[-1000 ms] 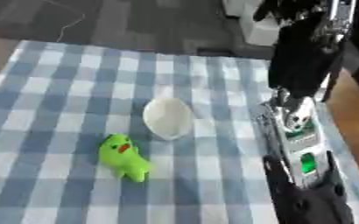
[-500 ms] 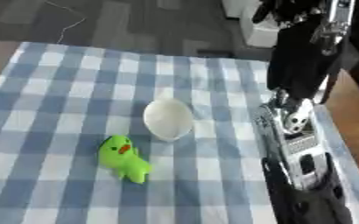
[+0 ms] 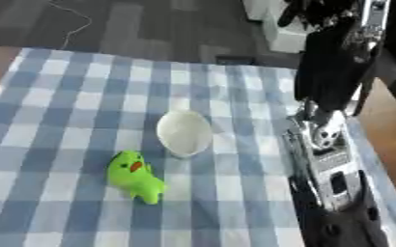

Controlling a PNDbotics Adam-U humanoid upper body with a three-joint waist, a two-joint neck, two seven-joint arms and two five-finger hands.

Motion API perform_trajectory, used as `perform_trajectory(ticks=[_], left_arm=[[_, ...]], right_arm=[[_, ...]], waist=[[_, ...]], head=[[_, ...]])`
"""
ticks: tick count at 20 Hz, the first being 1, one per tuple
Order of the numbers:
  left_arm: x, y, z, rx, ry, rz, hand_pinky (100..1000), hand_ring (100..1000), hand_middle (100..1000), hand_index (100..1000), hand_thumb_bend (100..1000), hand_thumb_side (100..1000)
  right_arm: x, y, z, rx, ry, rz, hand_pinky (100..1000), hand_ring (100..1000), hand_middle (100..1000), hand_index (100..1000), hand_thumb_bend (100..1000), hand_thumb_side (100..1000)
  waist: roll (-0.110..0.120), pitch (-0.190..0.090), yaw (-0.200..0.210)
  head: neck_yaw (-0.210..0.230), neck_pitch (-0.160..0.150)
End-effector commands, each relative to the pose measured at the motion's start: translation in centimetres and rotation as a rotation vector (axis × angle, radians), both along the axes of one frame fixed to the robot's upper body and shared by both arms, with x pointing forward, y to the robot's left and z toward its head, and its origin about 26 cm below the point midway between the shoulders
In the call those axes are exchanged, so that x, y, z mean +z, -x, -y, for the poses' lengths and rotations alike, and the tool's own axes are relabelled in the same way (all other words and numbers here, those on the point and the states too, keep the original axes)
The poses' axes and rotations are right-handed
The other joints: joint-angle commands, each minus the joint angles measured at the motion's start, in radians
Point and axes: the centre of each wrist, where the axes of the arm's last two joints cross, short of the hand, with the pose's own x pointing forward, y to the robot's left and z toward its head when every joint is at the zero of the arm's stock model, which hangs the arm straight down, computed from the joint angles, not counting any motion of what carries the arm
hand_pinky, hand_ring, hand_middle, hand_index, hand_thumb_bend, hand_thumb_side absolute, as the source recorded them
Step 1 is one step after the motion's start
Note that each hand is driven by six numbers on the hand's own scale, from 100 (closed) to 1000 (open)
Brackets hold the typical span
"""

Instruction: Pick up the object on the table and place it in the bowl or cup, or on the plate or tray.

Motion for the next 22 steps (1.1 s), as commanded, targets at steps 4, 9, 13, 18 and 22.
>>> perform_trajectory(ticks=[4, 9, 13, 18, 22], left_arm=[[-1.4, 0.1, 0.3, 0.006, -0.388, -0.043, 500, 498, 771, 806, 506, 862], [-2.3, -0.2, 1.6, -0.078, -0.527, -0.042, 532, 522, 774, 819, 490, 865], [-3.3, -0.5, 2.3, -0.129, -0.584, -0.062, 536, 526, 774, 823, 495, 862], [-3.6, -0.9, 3.4, -0.176, -0.668, -0.066, 598, 579, 783, 823, 486, 874], [-3.5, -1.3, 4.1, -0.205, -0.736, -0.052, 658, 641, 794, 824, 480, 879]], right_arm=[[0.7, 0.1, -0.2, 0.01, 0.009, 0.03, 298, 451, 632, 796, 100, 851], [0.7, 0.1, -0.3, 0.016, 0.012, 0.031, 298, 451, 631, 796, 100, 851], [0.7, 0.1, -0.4, 0.018, 0.012, 0.032, 298, 451, 631, 796, 100, 851], [0.6, 0.1, -0.4, 0.022, 0.015, 0.028, 297, 450, 631, 797, 100, 852], [0.5, 0.1, -0.5, 0.026, 0.017, 0.025, 296, 450, 632, 797, 100, 852]], waist=[[0.019, -0.005, -0.009], [0.026, -0.006, -0.015], [0.028, -0.006, -0.018], [0.028, -0.006, -0.02], [0.028, -0.006, -0.022]], head=[[0.011, -0.001], [0.019, -0.007], [0.026, -0.013], [0.028, -0.013], [0.029, -0.018]])
